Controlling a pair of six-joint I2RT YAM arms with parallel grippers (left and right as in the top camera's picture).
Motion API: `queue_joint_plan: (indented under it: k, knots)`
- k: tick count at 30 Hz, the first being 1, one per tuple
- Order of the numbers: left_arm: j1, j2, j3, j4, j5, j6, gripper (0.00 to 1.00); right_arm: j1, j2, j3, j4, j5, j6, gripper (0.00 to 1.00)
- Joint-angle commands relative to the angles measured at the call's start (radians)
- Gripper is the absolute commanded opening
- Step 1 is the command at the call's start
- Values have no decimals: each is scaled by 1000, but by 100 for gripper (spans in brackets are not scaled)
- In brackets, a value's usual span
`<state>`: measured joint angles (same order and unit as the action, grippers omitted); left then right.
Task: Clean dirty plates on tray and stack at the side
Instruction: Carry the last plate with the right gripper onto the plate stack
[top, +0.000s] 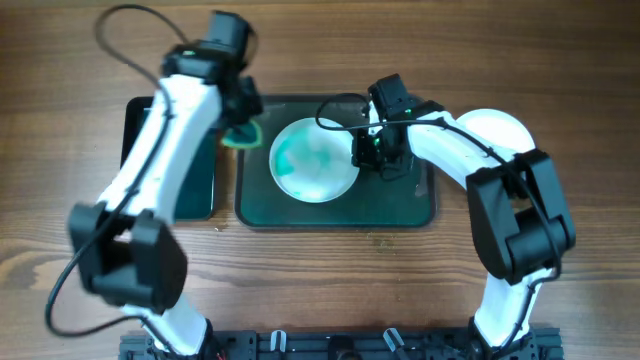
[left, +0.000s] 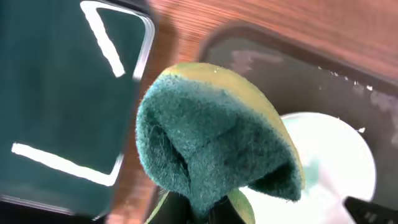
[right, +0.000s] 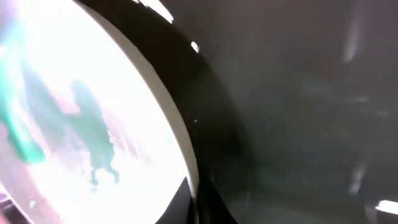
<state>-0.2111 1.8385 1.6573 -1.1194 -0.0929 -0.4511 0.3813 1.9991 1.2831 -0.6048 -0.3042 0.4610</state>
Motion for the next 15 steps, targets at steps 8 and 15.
queue_joint_plan:
  k: [8,15]
  knots:
    - [55,-19,3,-37,28,2,4,272,-369,3,-134,1014,-95,4]
    - [54,-19,3,-38,29,2,4,492,-374,2,-163,1571,-206,4]
